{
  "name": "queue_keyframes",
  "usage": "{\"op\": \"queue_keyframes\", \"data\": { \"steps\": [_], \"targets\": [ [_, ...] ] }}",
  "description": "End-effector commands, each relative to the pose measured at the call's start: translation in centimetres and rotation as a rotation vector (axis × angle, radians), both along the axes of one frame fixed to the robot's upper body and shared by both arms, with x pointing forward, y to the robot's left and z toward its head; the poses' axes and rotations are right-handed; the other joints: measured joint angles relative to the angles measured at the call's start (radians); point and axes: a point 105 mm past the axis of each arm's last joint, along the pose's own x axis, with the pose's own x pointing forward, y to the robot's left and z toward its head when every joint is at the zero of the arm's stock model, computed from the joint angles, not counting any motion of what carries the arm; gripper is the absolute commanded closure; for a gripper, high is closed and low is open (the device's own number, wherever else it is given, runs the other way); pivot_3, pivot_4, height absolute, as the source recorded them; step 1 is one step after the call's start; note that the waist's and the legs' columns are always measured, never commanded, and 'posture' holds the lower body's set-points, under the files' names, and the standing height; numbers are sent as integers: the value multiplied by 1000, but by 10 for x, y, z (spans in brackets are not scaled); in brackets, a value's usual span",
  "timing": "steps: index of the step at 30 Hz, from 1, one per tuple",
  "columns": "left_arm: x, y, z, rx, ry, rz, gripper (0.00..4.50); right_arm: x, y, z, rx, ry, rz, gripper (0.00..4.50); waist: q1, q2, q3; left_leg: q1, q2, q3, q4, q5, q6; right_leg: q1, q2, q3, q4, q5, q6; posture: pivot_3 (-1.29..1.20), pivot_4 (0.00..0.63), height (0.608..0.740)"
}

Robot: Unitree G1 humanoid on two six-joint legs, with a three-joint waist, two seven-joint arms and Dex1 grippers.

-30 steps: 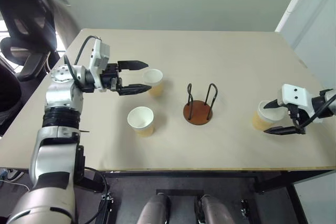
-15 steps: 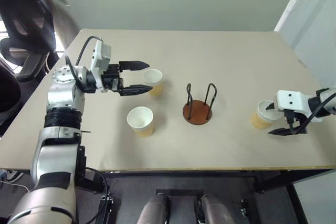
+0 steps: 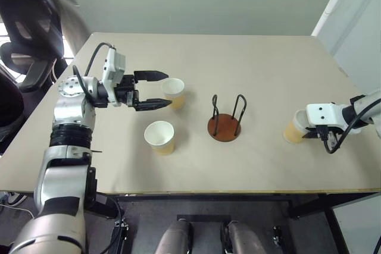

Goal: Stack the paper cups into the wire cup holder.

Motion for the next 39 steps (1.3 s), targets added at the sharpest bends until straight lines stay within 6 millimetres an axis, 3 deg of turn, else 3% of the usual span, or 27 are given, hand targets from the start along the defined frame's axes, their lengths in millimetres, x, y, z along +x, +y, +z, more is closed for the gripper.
{"op": "queue_keyframes", "data": {
  "steps": [1, 7, 17, 23, 39],
  "targets": [
    [-7, 1, 8, 30, -41, -43, 0, -1, 3, 11, -17, -18, 27, 4472, 0, 0, 0, 0, 0, 0, 0, 0, 0, 0, 0, 0, 0, 0, 0, 0, 150, 740],
    [-6, 0, 8, 33, -51, -44, 0, -3, 6, 11, -12, -4, 38, 4472, 0, 0, 0, 0, 0, 0, 0, 0, 0, 0, 0, 0, 0, 0, 0, 0, 150, 740],
    [-4, 0, 3, 40, -49, -40, 0, 8, 28, 40, -20, -101, 107, 4472, -2, 0, 0, 0, 0, 0, 0, 0, 0, -1, 0, 0, 0, 0, -1, 0, 150, 740],
    [-1, -1, 0, 47, -44, -40, 0, 11, 50, 73, -9, -201, 168, 4472, -3, 0, 0, -1, 0, 0, -1, 0, 0, -2, 0, 0, 0, 0, -2, 0, 150, 740],
    [9, -19, -3, 49, -30, -75, 0, -10, 120, 151, 84, -390, 320, 4472, -3, 0, 0, -2, 0, 0, -2, -1, -2, -5, 0, 0, 1, -2, -4, 0, 150, 740]
  ]
}}
